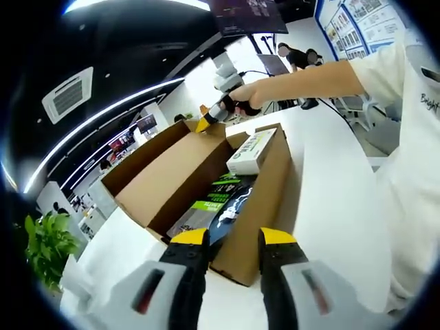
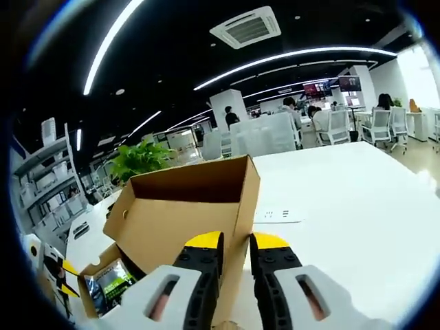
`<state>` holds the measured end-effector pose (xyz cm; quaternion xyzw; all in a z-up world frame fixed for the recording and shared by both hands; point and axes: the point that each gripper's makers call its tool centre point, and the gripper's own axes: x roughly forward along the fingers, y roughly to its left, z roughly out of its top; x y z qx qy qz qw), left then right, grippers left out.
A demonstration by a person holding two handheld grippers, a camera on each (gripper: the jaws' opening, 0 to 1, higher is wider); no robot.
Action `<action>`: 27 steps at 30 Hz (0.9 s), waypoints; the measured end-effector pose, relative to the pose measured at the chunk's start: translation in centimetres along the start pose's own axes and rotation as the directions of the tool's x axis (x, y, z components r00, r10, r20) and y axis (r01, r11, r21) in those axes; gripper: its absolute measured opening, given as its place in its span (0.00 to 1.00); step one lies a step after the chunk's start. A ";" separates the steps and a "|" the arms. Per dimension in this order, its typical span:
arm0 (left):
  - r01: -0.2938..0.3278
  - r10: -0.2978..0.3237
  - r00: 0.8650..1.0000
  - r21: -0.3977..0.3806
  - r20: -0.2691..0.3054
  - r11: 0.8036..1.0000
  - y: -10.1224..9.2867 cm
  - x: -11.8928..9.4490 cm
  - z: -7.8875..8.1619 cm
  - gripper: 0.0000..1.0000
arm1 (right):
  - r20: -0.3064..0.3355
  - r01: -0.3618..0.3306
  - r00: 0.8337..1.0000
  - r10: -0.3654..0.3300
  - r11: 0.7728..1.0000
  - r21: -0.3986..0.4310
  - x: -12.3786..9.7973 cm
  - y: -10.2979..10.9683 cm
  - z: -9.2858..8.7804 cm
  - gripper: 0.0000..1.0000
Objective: Operate the shoe box by opening the lid, removing the specified soft item, and placing it in the target area until the item is outside and the box remains undamaged.
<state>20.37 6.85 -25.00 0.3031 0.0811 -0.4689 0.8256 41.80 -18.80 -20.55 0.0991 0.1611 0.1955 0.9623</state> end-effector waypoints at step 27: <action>-0.012 0.012 1.000 -0.027 -0.005 1.000 0.7 -0.3 -0.4 0.29 | -0.041 -0.098 0.995 0.092 0.974 -0.205 -4.3 3.0 -0.5 0.27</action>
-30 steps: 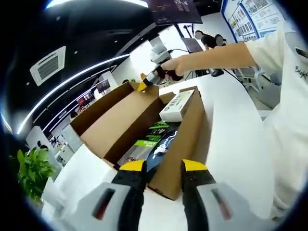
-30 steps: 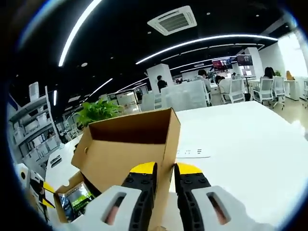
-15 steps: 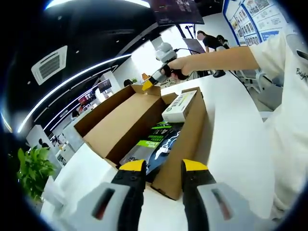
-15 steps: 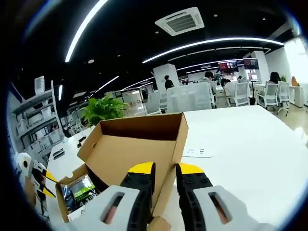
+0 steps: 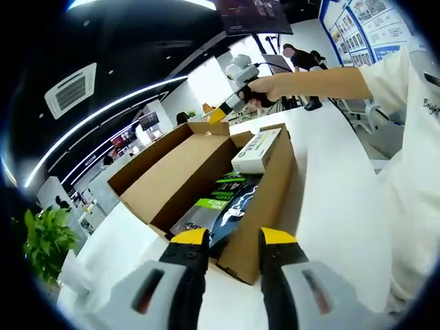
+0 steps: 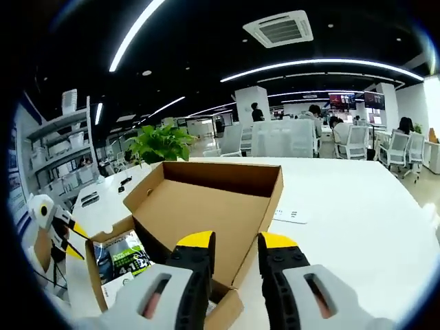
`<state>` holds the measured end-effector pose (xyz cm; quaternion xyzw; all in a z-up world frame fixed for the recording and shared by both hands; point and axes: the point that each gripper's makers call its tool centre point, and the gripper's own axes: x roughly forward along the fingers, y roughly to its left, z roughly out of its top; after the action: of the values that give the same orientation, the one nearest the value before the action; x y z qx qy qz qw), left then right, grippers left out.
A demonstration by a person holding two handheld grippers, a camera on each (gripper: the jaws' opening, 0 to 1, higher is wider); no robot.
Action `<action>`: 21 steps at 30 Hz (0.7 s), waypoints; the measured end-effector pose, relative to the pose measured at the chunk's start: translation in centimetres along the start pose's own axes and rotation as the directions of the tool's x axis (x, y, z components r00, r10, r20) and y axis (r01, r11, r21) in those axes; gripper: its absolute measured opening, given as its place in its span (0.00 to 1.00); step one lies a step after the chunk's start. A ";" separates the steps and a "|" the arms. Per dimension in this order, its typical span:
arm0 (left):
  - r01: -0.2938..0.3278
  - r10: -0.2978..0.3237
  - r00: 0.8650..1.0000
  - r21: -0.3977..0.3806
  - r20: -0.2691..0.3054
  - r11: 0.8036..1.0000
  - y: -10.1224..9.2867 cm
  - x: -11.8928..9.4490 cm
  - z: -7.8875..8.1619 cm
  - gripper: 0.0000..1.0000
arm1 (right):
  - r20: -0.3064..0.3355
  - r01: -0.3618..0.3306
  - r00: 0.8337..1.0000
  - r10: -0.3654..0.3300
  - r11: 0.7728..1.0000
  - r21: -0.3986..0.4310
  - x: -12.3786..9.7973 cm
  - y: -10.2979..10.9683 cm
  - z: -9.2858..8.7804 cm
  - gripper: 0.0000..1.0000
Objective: Operate the shoe box by opening the lid, removing the specified soft item, and placing it in the target area until the item is outside and the box remains undamaged.
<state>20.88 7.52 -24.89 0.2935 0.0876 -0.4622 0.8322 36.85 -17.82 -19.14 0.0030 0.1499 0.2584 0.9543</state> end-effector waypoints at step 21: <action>0.007 -0.007 1.000 -0.002 0.007 1.000 0.4 0.3 0.5 0.26 | 0.028 -0.125 0.991 0.128 0.987 -0.097 -6.9 3.8 -0.7 0.31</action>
<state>21.32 7.15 -24.51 0.2907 0.0864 -0.4661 0.8311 29.08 -18.03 -17.57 -0.0285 0.1207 0.3251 0.9375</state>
